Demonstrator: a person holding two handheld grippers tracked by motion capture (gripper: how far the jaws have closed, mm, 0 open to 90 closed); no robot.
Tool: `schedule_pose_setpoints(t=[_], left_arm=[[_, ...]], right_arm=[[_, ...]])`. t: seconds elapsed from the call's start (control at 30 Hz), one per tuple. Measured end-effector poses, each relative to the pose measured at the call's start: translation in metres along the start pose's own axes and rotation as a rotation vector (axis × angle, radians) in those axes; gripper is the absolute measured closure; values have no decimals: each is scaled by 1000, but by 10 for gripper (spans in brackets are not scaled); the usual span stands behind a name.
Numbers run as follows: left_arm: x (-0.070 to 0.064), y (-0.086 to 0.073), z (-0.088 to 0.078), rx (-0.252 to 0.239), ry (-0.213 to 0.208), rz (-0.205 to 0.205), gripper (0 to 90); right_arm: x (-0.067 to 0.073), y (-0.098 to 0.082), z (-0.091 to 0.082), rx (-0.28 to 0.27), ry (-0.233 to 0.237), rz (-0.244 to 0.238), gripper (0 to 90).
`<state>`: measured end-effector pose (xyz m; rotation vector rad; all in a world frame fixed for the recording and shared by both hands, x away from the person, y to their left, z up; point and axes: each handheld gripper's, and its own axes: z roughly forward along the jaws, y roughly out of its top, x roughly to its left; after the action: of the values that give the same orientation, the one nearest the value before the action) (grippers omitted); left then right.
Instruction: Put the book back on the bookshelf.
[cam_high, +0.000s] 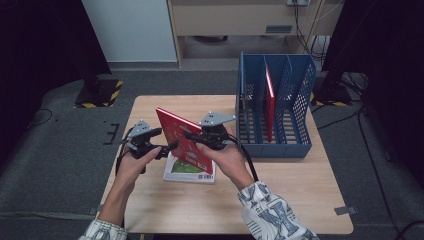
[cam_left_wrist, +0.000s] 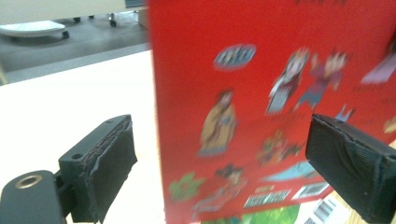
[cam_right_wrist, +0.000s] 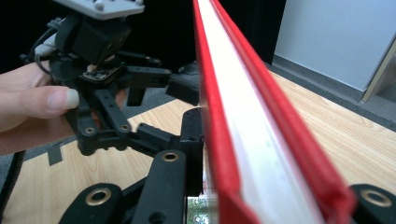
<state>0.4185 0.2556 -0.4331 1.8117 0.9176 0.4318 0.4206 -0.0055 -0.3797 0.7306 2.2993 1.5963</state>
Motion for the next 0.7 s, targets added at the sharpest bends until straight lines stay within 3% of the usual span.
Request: schedule_pose_setpoints(t=[0.1, 0.13, 0.37, 0.57, 0.63, 0.7], left_arm=[[2, -9, -5, 6, 12, -2, 79], [4, -20, -8, 17, 30, -13, 79], [8, -54, -12, 76, 72, -15, 77], [15, -70, -10, 130, 97, -18, 77], [17, -75, -13, 135, 103, -35, 80], [19, -78, -16, 111, 99, -77, 80]], right_arm=[[0, 0, 0, -3, -4, 0, 778], [-1, 0, 0, -7, -7, 3, 782], [-3, 1, 0, -17, -22, 15, 789], [-3, 7, -4, -41, -42, 10, 792], [-4, 10, -7, -40, -54, 24, 792], [-5, 12, -12, -42, -68, 33, 792]])
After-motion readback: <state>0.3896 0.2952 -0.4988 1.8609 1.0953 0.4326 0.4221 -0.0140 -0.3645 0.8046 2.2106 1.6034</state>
